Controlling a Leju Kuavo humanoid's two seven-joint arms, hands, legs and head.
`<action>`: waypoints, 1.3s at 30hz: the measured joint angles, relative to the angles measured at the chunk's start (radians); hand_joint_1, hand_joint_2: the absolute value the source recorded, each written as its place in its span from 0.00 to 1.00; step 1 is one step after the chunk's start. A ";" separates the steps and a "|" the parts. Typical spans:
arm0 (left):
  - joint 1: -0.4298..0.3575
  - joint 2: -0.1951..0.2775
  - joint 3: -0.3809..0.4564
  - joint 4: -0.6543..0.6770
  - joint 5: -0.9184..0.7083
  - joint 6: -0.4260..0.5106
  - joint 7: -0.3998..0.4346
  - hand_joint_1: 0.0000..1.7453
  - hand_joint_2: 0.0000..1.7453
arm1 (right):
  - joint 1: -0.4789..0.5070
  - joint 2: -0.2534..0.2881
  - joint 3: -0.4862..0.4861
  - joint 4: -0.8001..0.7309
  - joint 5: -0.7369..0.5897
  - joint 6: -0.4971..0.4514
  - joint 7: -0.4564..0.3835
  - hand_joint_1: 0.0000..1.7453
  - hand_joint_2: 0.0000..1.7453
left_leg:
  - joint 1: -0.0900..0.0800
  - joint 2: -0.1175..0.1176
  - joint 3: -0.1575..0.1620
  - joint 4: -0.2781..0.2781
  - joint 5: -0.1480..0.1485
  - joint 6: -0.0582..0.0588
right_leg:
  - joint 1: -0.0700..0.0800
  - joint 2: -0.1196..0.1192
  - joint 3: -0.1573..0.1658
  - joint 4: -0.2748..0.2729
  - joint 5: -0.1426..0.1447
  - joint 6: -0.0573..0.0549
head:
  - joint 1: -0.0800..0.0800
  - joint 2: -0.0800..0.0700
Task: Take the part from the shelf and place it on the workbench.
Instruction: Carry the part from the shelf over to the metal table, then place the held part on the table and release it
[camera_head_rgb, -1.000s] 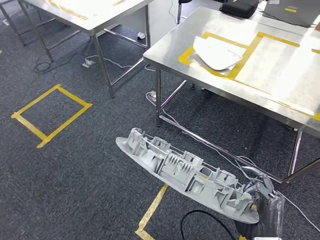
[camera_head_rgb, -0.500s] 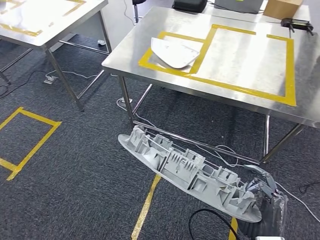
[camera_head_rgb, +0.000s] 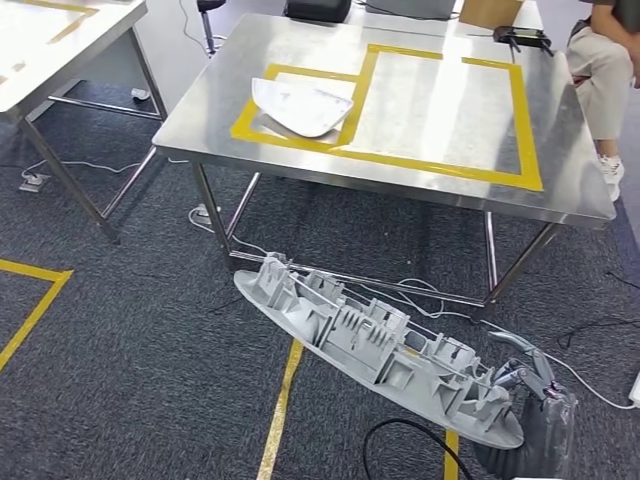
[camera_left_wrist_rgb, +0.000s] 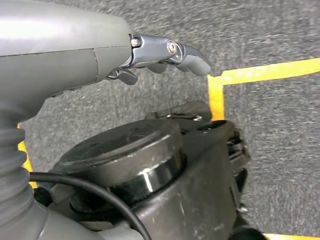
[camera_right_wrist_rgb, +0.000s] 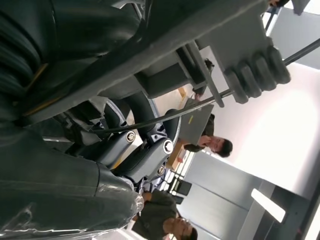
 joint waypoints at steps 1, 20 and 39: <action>-0.001 0.000 0.001 0.000 -0.004 0.000 -0.001 0.00 1.00 | -0.001 0.000 0.000 -0.001 0.000 -0.001 -0.001 1.00 1.00 | -0.001 0.008 0.006 -0.001 -0.005 -0.005 | 0.005 -0.012 0.017 -0.031 0.007 -0.005 | -0.001 0.000; -0.011 0.001 0.047 0.007 -0.046 0.003 -0.008 0.00 1.00 | 0.002 0.006 -0.009 -0.008 0.020 -0.013 -0.005 1.00 1.00 | 0.006 -0.086 -0.043 -0.020 0.049 -0.006 | -0.001 0.110 0.125 -0.071 -0.057 0.004 | -0.015 0.000; -0.018 0.002 0.073 0.007 -0.075 0.003 -0.018 0.00 1.00 | -0.002 0.006 -0.010 -0.007 0.042 -0.023 -0.001 1.00 1.00 | 0.009 -0.072 -0.022 0.158 -0.092 -0.051 | -0.016 0.058 0.036 -0.049 0.001 -0.024 | -0.005 0.000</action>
